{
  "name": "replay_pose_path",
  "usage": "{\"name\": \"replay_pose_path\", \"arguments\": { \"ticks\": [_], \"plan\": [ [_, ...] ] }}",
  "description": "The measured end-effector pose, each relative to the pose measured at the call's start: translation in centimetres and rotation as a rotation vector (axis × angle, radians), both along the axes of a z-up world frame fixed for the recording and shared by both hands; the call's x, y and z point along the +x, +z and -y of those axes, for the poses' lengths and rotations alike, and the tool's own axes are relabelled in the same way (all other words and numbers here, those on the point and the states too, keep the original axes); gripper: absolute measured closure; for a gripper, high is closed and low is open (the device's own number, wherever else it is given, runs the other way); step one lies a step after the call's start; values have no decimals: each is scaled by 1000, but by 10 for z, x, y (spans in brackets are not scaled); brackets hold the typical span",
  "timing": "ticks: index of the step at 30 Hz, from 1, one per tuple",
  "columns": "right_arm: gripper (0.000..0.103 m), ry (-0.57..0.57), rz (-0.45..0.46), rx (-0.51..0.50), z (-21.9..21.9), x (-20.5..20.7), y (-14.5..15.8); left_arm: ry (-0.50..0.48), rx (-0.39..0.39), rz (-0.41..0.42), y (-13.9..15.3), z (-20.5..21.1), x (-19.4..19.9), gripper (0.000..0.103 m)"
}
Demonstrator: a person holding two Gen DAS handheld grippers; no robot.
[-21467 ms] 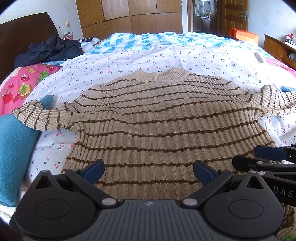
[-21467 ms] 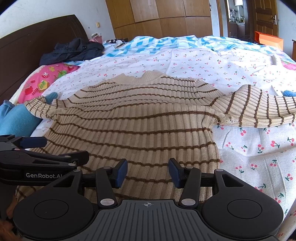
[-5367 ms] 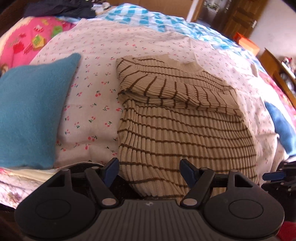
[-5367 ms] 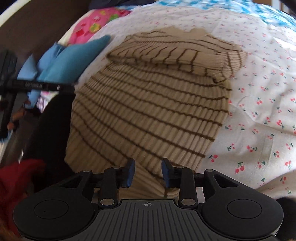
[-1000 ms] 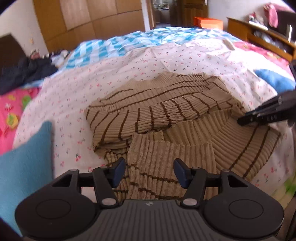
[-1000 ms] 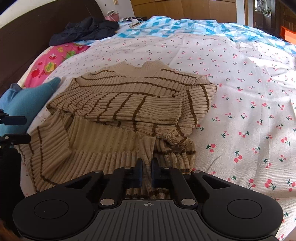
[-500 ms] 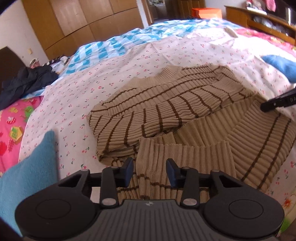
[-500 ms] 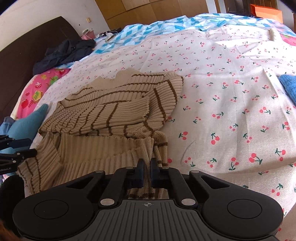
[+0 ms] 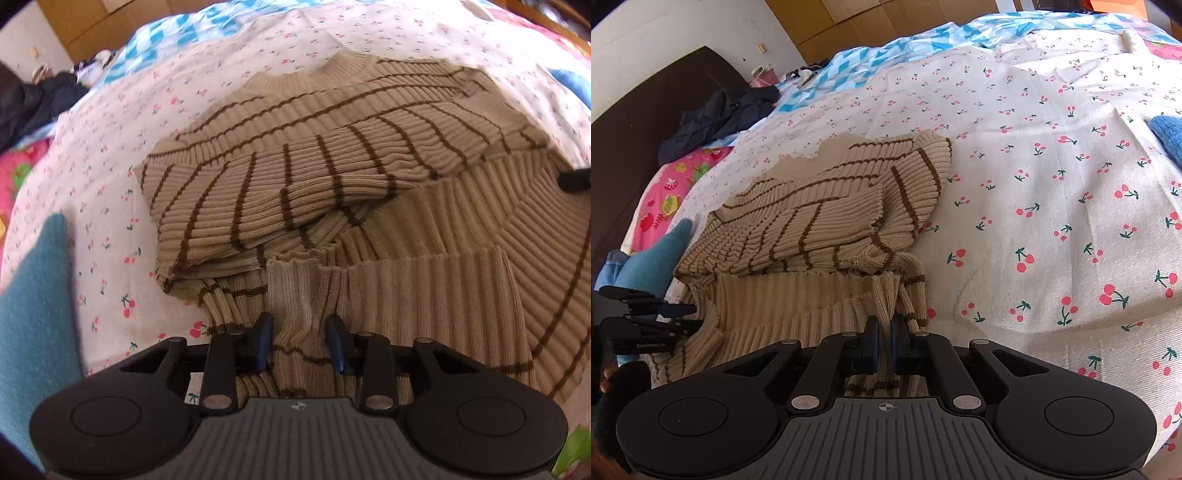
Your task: Fold small clothes
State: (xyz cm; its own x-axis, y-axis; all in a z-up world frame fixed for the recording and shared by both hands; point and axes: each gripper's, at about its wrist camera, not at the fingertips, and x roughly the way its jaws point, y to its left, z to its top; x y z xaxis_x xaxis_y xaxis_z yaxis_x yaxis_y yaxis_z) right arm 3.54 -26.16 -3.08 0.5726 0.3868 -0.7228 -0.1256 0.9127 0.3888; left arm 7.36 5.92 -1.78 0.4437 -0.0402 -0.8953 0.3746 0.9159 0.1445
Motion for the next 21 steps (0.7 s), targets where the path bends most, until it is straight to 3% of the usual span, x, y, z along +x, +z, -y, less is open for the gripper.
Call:
{"name": "replay_pose_path", "arguments": {
  "ticks": [1,3,10,12,17,18,21],
  "plan": [
    [97,0,0,1,0,0,0,3,-3,4,1,0,-1,67],
    [97,-3,7,5,1,-1,2,-8,-16,13,6,2,-8,82],
    [98,-35,73,72,12,-9,23,84,-109,85,43,-20,-29,85],
    [98,-43,93,95,14,-11,31,144,-191,103,56,-34,-31,85],
    [98,-68,163,145,18,-19,53,260,-484,166,84,-71,-42,86],
    [98,-71,175,137,17,-19,55,272,-492,163,81,-75,-41,86],
    [98,-78,128,131,14,-11,46,335,-390,108,52,-81,-33,86]
  ]
}}
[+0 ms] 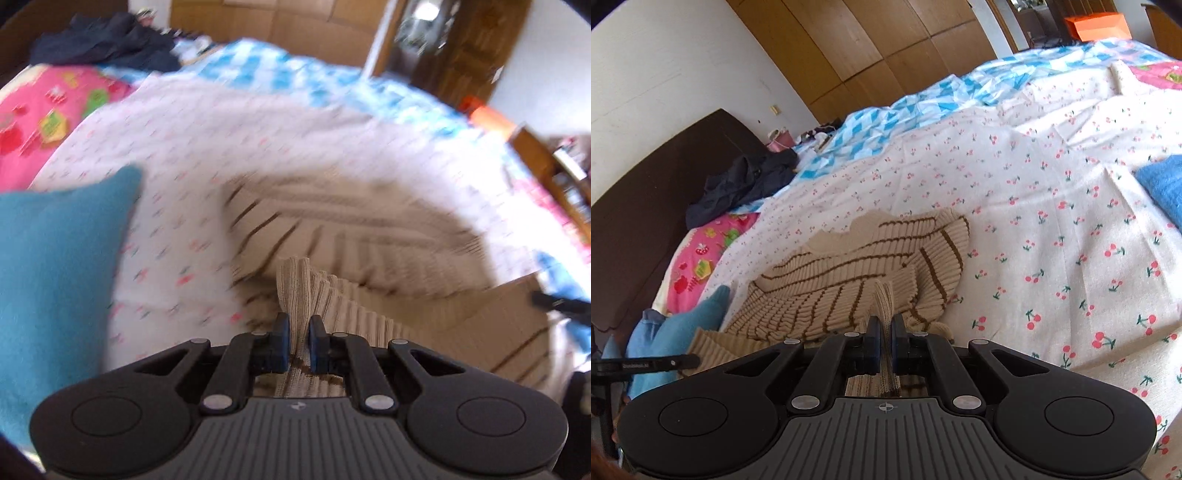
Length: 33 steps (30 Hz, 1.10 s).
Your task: Fold small clothes
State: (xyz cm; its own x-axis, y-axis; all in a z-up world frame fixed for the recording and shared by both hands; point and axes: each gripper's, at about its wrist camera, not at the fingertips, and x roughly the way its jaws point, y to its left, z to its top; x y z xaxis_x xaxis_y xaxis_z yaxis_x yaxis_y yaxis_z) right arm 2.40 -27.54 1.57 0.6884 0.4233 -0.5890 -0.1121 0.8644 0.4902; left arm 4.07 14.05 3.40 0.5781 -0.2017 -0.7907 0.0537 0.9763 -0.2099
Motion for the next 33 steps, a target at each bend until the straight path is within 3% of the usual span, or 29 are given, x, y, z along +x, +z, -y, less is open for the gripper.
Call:
{"name": "replay_pose_path", "arguments": {
  "ticks": [5,11,18,22,25,28,33],
  "plan": [
    [98,44,12,-50,-19,-8,4,23,10,-17,-12,-6,-16,85],
    [98,31,-63,-111,-26,-2,-15,29,60,-37,-17,-4,-25,81],
    [98,39,-76,-108,-25,-2,-17,-7,181,42,-2,12,-32,72],
    [97,45,-81,-97,-25,-2,-18,-61,206,34,-5,24,-26,72],
    [97,48,-82,-91,-24,-2,-19,-94,276,15,-12,34,-22,73],
    [97,45,-89,-86,-22,-2,-21,-108,331,11,-14,40,-21,80],
    [97,39,-102,-71,-19,-1,-26,-107,338,24,-8,39,-21,80]
  ]
}}
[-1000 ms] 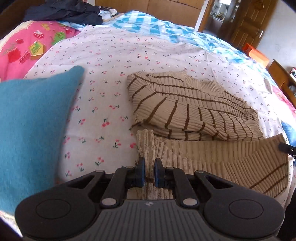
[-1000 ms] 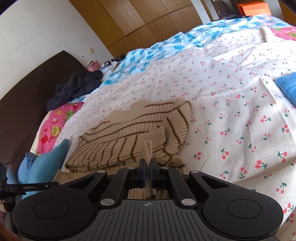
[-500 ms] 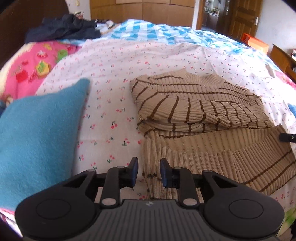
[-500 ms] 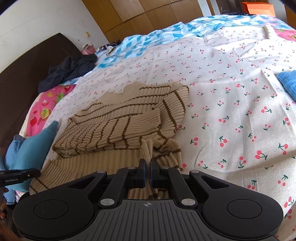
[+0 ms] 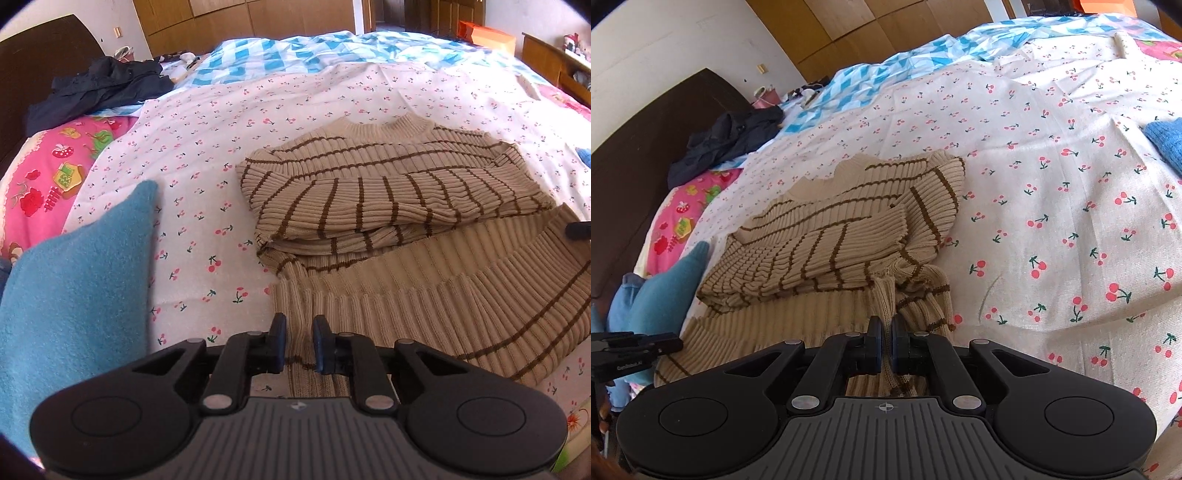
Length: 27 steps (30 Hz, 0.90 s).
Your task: Fold small clothes
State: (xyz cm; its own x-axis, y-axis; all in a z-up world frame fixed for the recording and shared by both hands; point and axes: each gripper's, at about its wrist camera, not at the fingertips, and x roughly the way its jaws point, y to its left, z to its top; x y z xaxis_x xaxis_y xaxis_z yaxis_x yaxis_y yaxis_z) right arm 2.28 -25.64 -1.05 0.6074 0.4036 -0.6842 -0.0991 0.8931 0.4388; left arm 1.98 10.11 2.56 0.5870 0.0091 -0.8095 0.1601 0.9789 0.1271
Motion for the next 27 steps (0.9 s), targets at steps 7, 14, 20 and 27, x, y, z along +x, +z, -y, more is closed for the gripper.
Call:
{"name": "replay_pose_path", "arguments": {
  "ticks": [7,14,20,27],
  "plan": [
    [97,2,-9,12,2,0,-4,-53,69,-38,-10,11,3,80],
    [96,-2,-16,19,4,-1,-7,25,-57,-94,-14,-13,9,80],
    [96,5,-21,20,2,0,-9,58,-116,-124,-19,-22,10,80],
    [92,30,-64,13,-1,6,-17,40,-72,-176,-30,-14,17,81]
  ]
}}
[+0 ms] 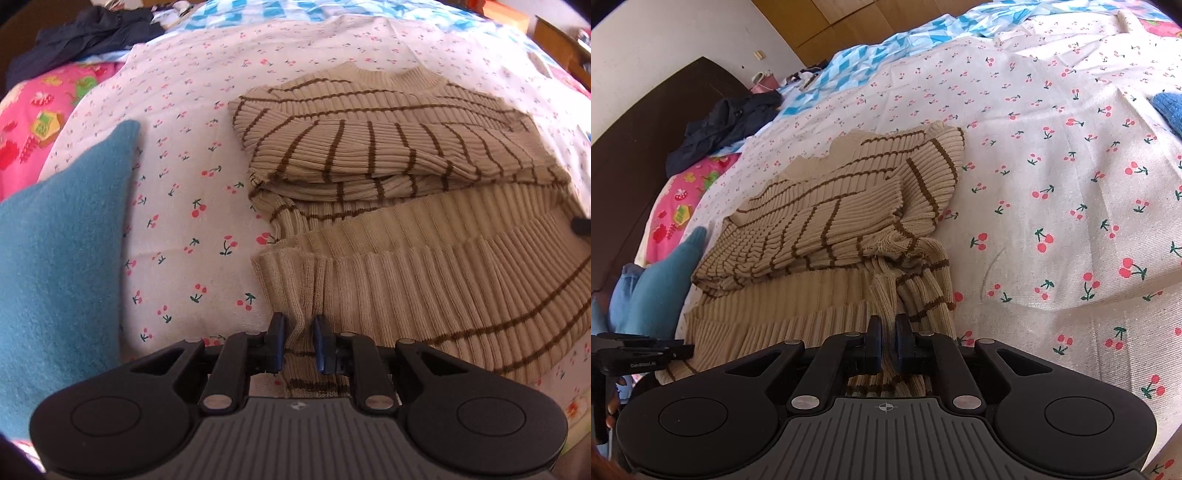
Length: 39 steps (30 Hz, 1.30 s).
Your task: Fold small clothes
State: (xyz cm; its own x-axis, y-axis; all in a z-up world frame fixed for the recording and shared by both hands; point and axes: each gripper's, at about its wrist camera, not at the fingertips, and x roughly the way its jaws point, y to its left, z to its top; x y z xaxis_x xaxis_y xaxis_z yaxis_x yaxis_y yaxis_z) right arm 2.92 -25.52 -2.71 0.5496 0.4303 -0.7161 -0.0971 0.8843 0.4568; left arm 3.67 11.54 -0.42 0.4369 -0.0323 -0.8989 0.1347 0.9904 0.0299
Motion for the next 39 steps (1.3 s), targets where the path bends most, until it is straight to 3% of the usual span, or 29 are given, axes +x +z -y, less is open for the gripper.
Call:
{"name": "replay_pose_path", "arguments": {
  "ticks": [4,7,11,19,22,24,26,28,33,36,39],
  "plan": [
    [95,-2,13,-11,-3,0,1,37,-69,32,9,-8,-6,88],
    [97,-21,61,11,0,-6,13,107,-211,77,26,-23,-13,90],
    [97,-58,141,48,6,-11,39,162,-397,154,52,-37,-19,90],
    [98,-81,306,117,5,-17,95,202,-663,284,85,-54,-22,95],
    [98,-97,414,144,5,-29,126,197,-716,372,106,-59,-25,96],
    [98,-90,480,149,3,-37,142,166,-707,412,115,-59,-26,96],
    [98,-79,480,139,-2,-36,141,150,-567,434,112,-49,-26,96],
    [98,-88,417,104,-4,-26,123,116,-458,386,94,-37,-21,96],
    [98,-163,222,76,6,-9,70,85,-429,215,40,-24,-7,90],
    [98,-165,205,73,9,-10,64,50,-409,170,29,-13,-6,84],
    [98,-157,202,72,8,-11,62,-12,-349,178,29,6,-8,75]
  ]
}}
